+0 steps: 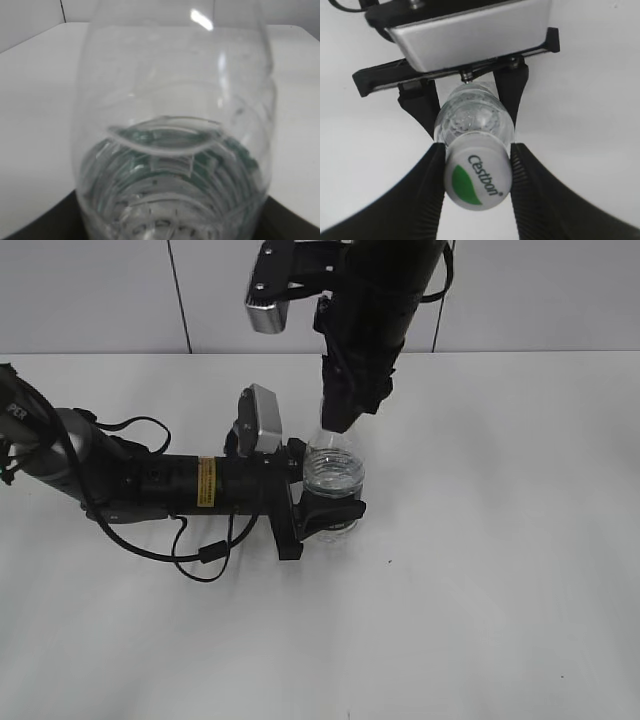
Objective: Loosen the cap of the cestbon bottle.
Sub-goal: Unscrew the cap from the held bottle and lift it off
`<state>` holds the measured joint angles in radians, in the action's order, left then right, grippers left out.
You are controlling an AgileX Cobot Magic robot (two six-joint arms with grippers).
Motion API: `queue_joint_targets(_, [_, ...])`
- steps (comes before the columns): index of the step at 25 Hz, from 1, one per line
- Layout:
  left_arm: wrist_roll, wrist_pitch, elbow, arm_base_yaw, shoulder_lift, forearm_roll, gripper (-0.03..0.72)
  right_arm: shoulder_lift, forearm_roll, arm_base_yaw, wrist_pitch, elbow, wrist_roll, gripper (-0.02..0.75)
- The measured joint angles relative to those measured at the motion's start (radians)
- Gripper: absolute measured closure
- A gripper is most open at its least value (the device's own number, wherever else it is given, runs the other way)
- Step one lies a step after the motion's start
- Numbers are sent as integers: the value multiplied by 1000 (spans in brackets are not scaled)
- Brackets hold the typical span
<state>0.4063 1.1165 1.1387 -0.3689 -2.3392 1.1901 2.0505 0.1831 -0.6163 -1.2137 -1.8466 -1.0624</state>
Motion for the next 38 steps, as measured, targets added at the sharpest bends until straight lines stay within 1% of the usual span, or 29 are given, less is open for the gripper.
queue_joint_targets(7, [0, -1, 0, 0, 0, 1, 281, 0, 0, 0, 0, 0, -273, 436])
queue_joint_targets(18, [1, -2, 1, -1, 0, 2, 282, 0, -30, -1, -5, -2, -607, 436])
queue_joint_targets(28, [2, -3, 1, -2, 0, 0, 282, 0, -34, -1, -8, -3, -851, 436])
queue_joint_targets(32, [2, -3, 1, -3, 0, 3, 282, 0, -25, -1, -8, -3, -922, 436])
queue_joint_targets(38, [2, -6, 1, -3, 2, 6, 282, 0, -21, -1, -9, -3, -917, 436])
